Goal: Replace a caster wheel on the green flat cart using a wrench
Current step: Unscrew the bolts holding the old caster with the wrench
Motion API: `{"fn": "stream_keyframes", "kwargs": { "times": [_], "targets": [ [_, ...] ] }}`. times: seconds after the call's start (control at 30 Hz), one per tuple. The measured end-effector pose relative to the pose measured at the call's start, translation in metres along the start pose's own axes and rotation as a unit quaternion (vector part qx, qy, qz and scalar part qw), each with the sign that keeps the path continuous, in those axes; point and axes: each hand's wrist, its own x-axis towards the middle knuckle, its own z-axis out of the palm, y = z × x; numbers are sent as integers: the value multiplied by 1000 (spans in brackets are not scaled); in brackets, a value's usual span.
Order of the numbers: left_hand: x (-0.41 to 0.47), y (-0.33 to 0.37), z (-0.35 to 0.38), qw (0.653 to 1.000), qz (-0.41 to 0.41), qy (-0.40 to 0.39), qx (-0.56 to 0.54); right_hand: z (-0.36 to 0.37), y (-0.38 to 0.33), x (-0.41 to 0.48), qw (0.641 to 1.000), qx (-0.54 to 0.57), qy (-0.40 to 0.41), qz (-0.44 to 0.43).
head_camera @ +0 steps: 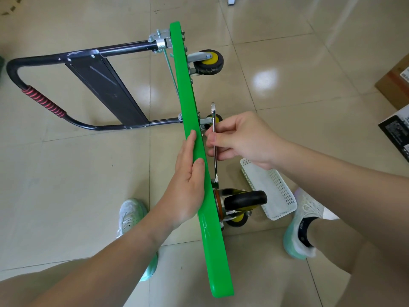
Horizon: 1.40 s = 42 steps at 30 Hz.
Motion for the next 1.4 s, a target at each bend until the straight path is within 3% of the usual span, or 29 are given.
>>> {"fn": "stream_keyframes", "kwargs": {
  "times": [0.13, 0.7, 1.2, 1.4],
  "targets": [
    [-1, 1, 0, 1000, 2, -1, 2, -10, -1, -2, 999, 0, 40, 24],
    [-2, 1, -1, 1000, 5, -8, -1, -8, 13, 29, 984, 53, 55, 158],
    [-2, -2, -2, 1000, 4, -12, -3, 6, 19, 38, 980, 59, -3, 191],
    [-1, -2, -1, 1000, 10, -12, -2, 3, 14, 30, 991, 33, 4, 130]
  ]
}}
